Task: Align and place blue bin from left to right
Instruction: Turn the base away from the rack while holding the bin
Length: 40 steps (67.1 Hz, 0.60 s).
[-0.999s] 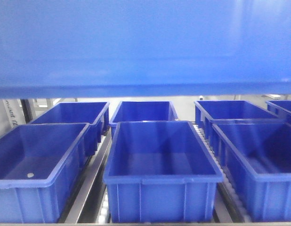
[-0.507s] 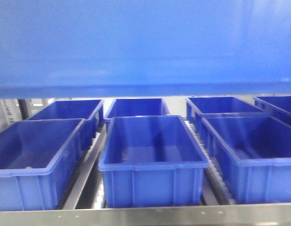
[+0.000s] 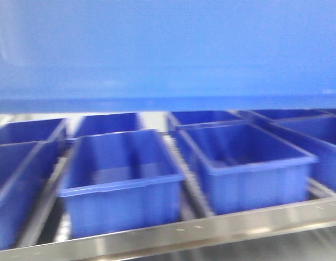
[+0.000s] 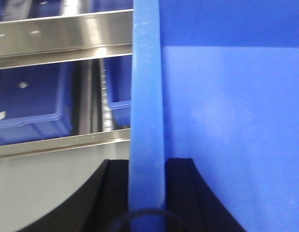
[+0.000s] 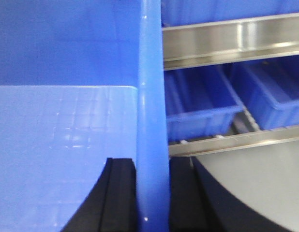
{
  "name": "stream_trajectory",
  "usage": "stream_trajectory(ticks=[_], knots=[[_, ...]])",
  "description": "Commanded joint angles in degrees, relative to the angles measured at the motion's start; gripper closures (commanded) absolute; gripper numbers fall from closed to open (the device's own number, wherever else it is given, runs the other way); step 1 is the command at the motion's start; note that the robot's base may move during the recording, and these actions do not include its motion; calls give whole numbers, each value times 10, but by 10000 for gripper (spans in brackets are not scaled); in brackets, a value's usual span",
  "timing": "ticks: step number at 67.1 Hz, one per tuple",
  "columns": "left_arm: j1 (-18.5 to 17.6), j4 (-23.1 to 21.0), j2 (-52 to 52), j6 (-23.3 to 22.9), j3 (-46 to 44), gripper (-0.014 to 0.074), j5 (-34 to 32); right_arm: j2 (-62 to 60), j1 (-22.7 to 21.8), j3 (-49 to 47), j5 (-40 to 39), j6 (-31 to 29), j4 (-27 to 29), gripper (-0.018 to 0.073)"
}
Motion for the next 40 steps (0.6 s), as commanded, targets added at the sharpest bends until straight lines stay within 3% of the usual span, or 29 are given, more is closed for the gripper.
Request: stream_trajectory(ticks=[1,40], knots=[[-12,-6,-5,-4,-4,707,-52,-4,8,-5,-75,-1,-3,639],[-12,-6,-5,-4,-4,707,-52,-4,8,-5,-75,-1,-3,639]])
